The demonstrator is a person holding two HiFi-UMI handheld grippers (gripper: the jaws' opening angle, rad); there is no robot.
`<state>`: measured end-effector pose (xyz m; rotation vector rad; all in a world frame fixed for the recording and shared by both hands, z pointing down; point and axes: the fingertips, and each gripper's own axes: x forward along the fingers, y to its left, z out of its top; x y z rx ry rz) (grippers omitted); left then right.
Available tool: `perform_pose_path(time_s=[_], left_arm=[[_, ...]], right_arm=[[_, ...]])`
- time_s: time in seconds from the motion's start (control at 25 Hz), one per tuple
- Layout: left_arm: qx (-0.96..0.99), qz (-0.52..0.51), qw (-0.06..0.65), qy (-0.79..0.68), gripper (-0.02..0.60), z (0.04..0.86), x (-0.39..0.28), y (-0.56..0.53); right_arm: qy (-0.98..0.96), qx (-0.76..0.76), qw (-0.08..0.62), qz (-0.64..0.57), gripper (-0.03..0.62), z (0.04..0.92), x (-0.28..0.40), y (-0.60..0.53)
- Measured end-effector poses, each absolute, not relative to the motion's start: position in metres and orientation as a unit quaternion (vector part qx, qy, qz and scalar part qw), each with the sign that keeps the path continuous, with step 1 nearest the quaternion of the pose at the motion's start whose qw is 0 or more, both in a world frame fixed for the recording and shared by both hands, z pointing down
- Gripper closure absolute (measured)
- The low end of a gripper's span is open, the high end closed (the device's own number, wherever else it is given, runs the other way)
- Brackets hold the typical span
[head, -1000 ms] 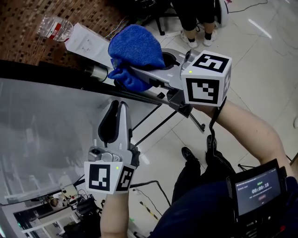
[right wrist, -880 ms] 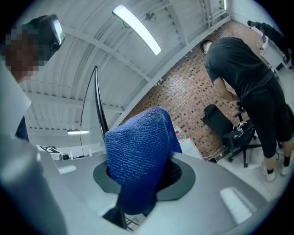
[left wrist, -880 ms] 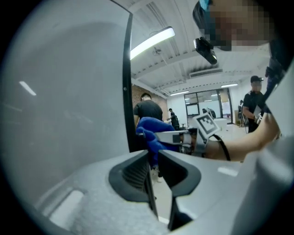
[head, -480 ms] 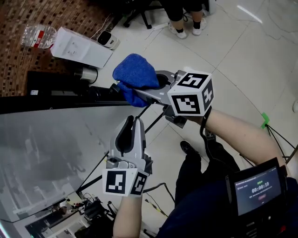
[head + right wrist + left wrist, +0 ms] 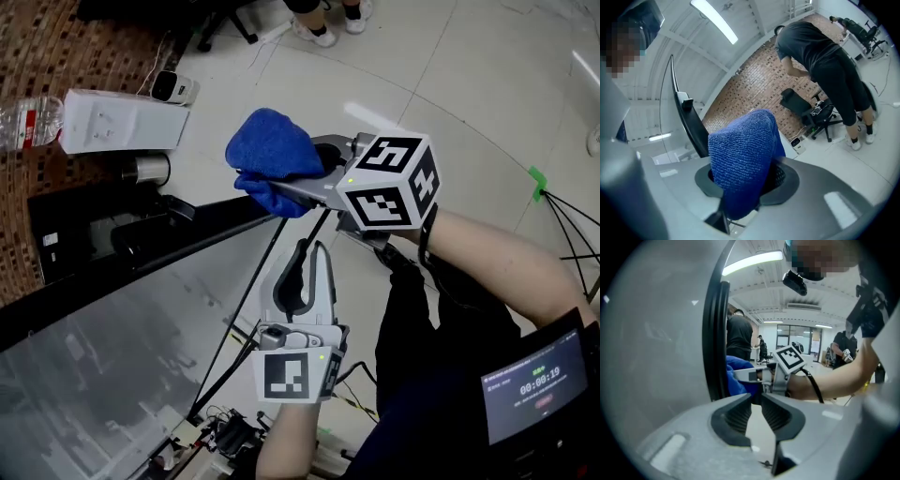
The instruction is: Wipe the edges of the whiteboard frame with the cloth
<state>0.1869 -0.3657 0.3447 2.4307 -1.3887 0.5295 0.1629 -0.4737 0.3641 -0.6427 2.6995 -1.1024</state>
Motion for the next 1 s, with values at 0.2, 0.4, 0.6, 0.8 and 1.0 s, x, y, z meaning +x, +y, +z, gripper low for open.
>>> perform_pose_path(time_s=[0.2, 0.4, 0.6, 0.8, 1.0], left_arm=[[0.853, 0.197, 0.179, -0.448, 0.514, 0.397, 0.197, -0.351], [0.840, 0.221, 0.201, -0.452, 0.514, 0.430, 0.197, -0.348], [0.827, 0.209, 0.212, -0.477, 0.514, 0.442, 0.199, -0.368], [0.821, 0.233, 0.229, -0.468, 0.514, 0.480, 0.208, -0.361], [0.807, 0.249, 0.236, -0.480, 0.508, 0.514, 0.199, -0.360]], right_arm=[[0.865, -0.242, 0.144, -0.415, 0.459, 0.384, 0.183, -0.476], [0.826, -0.245, 0.176, -0.476, 0.459, 0.421, 0.202, -0.472], [0.847, -0.230, 0.099, -0.469, 0.459, 0.468, 0.179, -0.454], [0.842, -0.203, 0.101, -0.490, 0.459, 0.495, 0.175, -0.449], [0.838, -0.203, 0.087, -0.499, 0.459, 0.532, 0.169, -0.453]])
